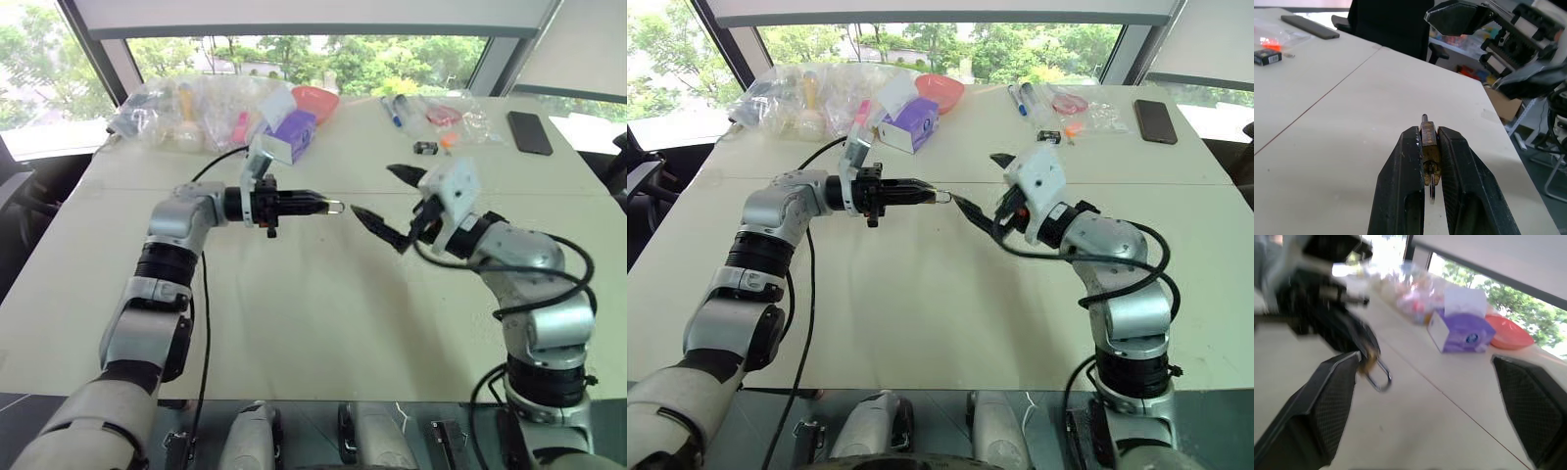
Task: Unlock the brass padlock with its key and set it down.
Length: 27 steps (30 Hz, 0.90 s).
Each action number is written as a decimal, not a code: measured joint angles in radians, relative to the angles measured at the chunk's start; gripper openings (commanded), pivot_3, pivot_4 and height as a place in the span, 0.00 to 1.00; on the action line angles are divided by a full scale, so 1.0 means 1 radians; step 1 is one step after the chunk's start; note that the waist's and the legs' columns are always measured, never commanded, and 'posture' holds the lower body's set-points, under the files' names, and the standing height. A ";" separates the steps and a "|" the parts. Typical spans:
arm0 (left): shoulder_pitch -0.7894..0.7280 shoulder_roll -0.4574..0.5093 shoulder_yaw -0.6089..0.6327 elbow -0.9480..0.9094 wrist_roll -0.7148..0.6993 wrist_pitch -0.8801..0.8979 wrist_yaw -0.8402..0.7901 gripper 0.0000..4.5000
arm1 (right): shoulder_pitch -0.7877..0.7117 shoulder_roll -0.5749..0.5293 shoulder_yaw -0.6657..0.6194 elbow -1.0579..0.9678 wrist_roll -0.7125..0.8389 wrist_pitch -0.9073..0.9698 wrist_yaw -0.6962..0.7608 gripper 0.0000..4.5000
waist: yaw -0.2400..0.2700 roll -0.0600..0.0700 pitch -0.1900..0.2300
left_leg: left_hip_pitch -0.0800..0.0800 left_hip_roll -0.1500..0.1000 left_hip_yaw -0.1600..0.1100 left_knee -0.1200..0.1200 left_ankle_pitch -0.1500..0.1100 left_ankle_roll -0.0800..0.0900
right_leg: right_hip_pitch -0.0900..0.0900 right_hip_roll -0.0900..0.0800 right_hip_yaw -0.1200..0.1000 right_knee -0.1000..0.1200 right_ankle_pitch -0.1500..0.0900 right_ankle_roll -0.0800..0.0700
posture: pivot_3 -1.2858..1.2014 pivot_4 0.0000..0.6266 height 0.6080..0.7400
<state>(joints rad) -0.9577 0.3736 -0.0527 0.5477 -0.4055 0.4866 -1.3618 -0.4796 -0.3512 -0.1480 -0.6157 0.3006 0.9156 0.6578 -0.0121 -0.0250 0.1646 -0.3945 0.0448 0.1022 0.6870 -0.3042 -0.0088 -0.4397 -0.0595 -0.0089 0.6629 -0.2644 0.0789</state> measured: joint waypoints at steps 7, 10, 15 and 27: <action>0.001 0.015 -0.001 -0.084 -0.029 0.038 -0.039 0.01 | -0.055 0.092 -0.124 -0.004 0.245 0.296 -0.086 0.87 | 0.001 0.000 0.000 | 0.000 -0.001 0.000 0.000 -0.003 0.005 | 0.000 0.000 0.000 0.000 0.000 0.000 | 0.52 0.24 0.96; 0.001 0.017 -0.001 -0.087 -0.035 0.047 -0.040 0.01 | -0.057 0.073 -0.143 -0.001 0.287 0.308 -0.104 0.57 | 0.001 0.000 0.000 | -0.001 -0.001 0.000 0.000 -0.003 0.005 | 0.000 0.000 0.000 0.000 0.000 0.000 | 0.52 0.24 0.96; 0.000 0.019 -0.001 -0.087 -0.036 0.050 -0.042 0.01 | -0.057 0.067 -0.167 0.000 0.368 0.308 -0.131 0.01 | -0.002 0.000 0.000 | 0.000 -0.001 0.000 0.000 -0.003 0.005 | 0.000 0.000 0.000 0.000 0.000 0.000 | 0.52 0.24 0.96; 0.001 0.032 -0.006 -0.173 -0.071 0.127 -0.064 0.01 | -0.023 -0.024 -0.050 0.017 0.412 0.246 -0.160 0.01 | -0.001 0.000 0.000 | -0.001 -0.001 -0.001 0.000 -0.003 0.005 | 0.000 0.000 0.000 -0.001 0.000 0.000 | 0.52 0.24 0.96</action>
<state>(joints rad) -0.9569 0.4059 -0.0589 0.3747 -0.4762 0.6136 -1.4262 -0.5022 -0.3751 -0.1976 -0.5992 0.7126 1.1617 0.4973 -0.0135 -0.0250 0.1646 -0.3955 0.0438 0.1016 0.6868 -0.3073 -0.0033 -0.4399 -0.0595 -0.0087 0.6617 -0.2645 0.0790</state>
